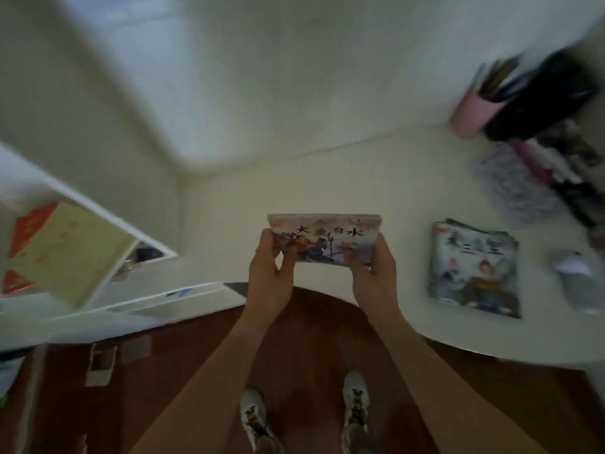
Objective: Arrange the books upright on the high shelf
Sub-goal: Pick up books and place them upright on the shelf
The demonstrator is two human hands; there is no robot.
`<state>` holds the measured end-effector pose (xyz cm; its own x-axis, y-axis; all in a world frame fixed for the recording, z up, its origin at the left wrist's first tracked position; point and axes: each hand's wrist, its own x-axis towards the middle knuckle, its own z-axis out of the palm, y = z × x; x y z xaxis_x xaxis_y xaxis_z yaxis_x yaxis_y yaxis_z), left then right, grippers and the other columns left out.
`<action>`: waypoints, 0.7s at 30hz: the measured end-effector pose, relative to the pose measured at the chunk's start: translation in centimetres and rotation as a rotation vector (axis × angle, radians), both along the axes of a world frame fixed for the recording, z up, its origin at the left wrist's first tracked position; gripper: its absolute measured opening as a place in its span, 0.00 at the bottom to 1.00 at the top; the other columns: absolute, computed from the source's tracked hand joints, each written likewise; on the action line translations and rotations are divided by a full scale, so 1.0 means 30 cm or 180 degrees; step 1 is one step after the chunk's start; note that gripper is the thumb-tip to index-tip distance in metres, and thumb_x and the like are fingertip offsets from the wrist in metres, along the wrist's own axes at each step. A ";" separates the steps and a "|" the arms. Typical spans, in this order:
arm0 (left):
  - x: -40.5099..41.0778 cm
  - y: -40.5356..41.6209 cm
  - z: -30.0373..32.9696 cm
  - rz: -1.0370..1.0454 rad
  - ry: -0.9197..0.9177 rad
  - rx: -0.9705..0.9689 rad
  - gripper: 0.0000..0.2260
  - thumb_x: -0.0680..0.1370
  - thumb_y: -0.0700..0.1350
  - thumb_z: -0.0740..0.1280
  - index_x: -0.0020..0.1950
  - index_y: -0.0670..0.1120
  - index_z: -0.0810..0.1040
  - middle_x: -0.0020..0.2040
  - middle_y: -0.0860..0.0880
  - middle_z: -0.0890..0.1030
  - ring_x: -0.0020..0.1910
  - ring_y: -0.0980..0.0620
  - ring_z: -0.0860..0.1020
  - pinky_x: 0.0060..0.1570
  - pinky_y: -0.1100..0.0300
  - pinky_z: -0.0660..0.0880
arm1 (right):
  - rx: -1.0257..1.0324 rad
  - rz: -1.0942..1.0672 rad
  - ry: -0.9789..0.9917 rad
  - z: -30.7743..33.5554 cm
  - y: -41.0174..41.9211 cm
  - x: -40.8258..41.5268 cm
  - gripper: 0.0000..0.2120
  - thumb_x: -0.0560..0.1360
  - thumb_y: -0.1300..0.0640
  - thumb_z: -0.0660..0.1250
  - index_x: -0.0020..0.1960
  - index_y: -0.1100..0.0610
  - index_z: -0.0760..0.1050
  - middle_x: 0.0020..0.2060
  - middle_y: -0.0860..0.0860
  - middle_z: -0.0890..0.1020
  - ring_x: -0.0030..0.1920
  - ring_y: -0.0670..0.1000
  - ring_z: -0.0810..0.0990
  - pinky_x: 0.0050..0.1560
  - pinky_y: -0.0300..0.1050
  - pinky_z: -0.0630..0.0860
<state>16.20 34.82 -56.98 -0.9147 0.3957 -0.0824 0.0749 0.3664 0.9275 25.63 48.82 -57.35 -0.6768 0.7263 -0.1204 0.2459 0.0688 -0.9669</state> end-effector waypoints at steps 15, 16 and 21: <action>0.301 0.691 -0.080 -0.0952 0.0474 -0.1174 0.15 0.84 0.50 0.63 0.69 0.47 0.76 0.56 0.49 0.78 0.49 0.46 0.81 0.50 0.51 0.79 | 0.0196 -0.1182 -0.1132 -0.028 0.603 0.437 0.21 0.81 0.55 0.66 0.71 0.58 0.66 0.51 0.55 0.80 0.50 0.53 0.81 0.53 0.53 0.78; 0.333 0.745 -0.085 -0.1051 0.0493 -0.1316 0.14 0.84 0.51 0.64 0.66 0.46 0.77 0.55 0.48 0.78 0.49 0.47 0.80 0.49 0.54 0.77 | 0.0235 -0.1267 -0.1381 -0.040 0.649 0.475 0.22 0.80 0.54 0.68 0.71 0.59 0.68 0.58 0.57 0.79 0.56 0.57 0.79 0.57 0.54 0.76; 0.428 0.832 -0.145 -0.1087 0.0397 -0.1710 0.17 0.83 0.54 0.64 0.67 0.46 0.75 0.57 0.44 0.74 0.55 0.45 0.77 0.48 0.61 0.66 | 0.0509 -0.0737 -0.2449 -0.158 0.730 0.558 0.26 0.79 0.46 0.68 0.71 0.60 0.71 0.65 0.62 0.70 0.65 0.64 0.70 0.64 0.54 0.69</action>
